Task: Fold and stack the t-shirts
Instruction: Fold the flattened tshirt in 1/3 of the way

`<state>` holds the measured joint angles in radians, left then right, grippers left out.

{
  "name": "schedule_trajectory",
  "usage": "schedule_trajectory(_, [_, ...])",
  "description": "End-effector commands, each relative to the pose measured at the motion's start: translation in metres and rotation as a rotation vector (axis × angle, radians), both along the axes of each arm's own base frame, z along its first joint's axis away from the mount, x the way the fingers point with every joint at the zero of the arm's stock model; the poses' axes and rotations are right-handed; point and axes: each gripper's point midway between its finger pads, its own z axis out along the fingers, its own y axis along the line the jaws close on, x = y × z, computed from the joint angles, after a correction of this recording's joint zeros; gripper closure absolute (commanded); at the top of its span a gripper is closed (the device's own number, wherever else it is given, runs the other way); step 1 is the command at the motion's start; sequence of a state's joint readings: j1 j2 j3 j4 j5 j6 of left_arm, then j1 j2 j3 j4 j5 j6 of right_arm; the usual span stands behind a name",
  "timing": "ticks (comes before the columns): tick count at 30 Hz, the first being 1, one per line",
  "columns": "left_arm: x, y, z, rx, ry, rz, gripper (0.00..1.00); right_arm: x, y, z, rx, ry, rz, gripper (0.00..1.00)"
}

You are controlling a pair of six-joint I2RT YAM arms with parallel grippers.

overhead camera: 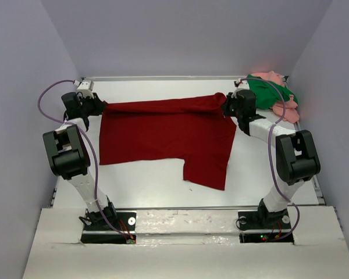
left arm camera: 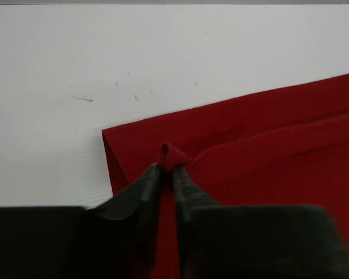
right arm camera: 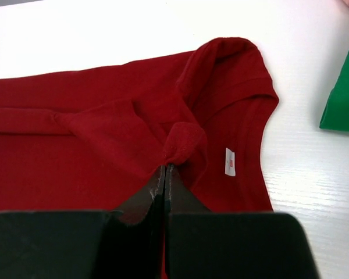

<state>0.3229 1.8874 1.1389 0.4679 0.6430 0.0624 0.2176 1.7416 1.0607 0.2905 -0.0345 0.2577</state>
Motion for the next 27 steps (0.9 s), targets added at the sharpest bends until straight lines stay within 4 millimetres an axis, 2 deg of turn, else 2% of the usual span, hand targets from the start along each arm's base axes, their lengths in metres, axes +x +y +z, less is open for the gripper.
schedule_trajectory(1, [-0.006, 0.005, 0.05, 0.084, -0.122, -0.006, 0.66, -0.003, 0.008, 0.034, 0.023, -0.068, 0.035, 1.0])
schedule_trajectory(2, [-0.008, 0.006, 0.053, 0.088, -0.126, -0.005, 0.57, -0.003, 0.009, 0.037, 0.016, -0.066, 0.048, 0.81])
schedule_trajectory(3, [-0.01, 0.006, 0.056, 0.09, -0.13, -0.002, 0.51, -0.003, 0.01, 0.04, 0.01, -0.066, 0.056, 0.72])
schedule_trajectory(4, [-0.012, 0.009, 0.059, 0.092, -0.134, 0.005, 0.25, -0.002, 0.01, 0.044, 0.002, -0.07, 0.063, 0.64])
schedule_trajectory(5, [-0.016, 0.011, 0.069, 0.097, -0.151, 0.016, 0.05, -0.002, 0.01, 0.054, -0.007, -0.079, 0.072, 0.46])
schedule_trajectory(6, [-0.018, 0.013, 0.073, 0.098, -0.157, 0.024, 0.04, -0.001, 0.01, 0.059, -0.015, -0.088, 0.075, 0.36])
schedule_trajectory(7, [-0.021, 0.016, 0.087, 0.105, -0.182, 0.041, 0.02, -0.001, 0.01, 0.065, -0.022, -0.096, 0.077, 0.29])
schedule_trajectory(8, [-0.024, 0.019, 0.094, 0.102, -0.189, 0.058, 0.01, -0.001, 0.009, 0.072, -0.029, -0.106, 0.075, 0.23])
schedule_trajectory(9, [-0.026, 0.021, 0.101, 0.104, -0.2, 0.071, 0.01, -0.002, 0.007, 0.078, -0.046, -0.109, 0.076, 0.11])
schedule_trajectory(10, [-0.028, 0.025, 0.114, 0.115, -0.223, 0.098, 0.01, 0.0, 0.006, 0.09, -0.053, -0.129, 0.071, 0.1])
schedule_trajectory(12, [-0.03, 0.029, 0.122, 0.109, -0.218, 0.123, 0.01, 0.001, 0.001, 0.102, -0.075, -0.136, 0.056, 0.09])
schedule_trajectory(13, [-0.031, 0.031, 0.132, 0.11, -0.219, 0.144, 0.01, 0.003, -0.001, 0.117, -0.075, -0.161, 0.039, 0.09])
schedule_trajectory(14, [-0.029, 0.033, 0.139, 0.097, -0.222, 0.159, 0.01, 0.003, -0.002, 0.12, -0.077, -0.158, 0.032, 0.09])
schedule_trajectory(16, [-0.027, 0.037, 0.141, 0.054, -0.212, 0.201, 0.01, 0.009, -0.003, 0.129, -0.081, -0.163, 0.021, 0.09])
schedule_trajectory(18, [-0.022, 0.045, 0.136, -0.026, -0.171, 0.296, 0.05, 0.014, -0.004, 0.116, -0.095, -0.122, 0.019, 0.09])
schedule_trajectory(20, [-0.019, 0.049, 0.115, -0.068, -0.102, 0.348, 0.08, 0.019, -0.002, 0.111, -0.085, -0.112, 0.015, 0.09])
schedule_trajectory(22, [-0.015, 0.057, 0.103, -0.094, -0.048, 0.447, 0.11, 0.022, -0.006, 0.096, -0.08, -0.052, -0.028, 0.11])
schedule_trajectory(23, [-0.012, 0.052, 0.089, -0.106, -0.003, 0.455, 0.12, 0.026, -0.006, 0.083, -0.079, -0.02, -0.039, 0.12])
schedule_trajectory(24, [-0.014, 0.049, 0.076, -0.104, 0.059, 0.49, 0.14, 0.029, -0.005, 0.082, -0.065, -0.006, -0.046, 0.13])
schedule_trajectory(25, [-0.01, 0.052, 0.075, -0.09, 0.073, 0.534, 0.18, 0.032, -0.004, 0.078, -0.058, 0.01, -0.048, 0.17])
schedule_trajectory(26, [-0.008, 0.037, 0.06, -0.079, 0.126, 0.516, 0.2, 0.034, 0.0, 0.067, -0.04, 0.045, -0.049, 0.19])
schedule_trajectory(27, [-0.006, 0.04, 0.06, -0.052, 0.133, 0.568, 0.2, 0.038, 0.002, 0.07, -0.029, 0.04, -0.043, 0.22])
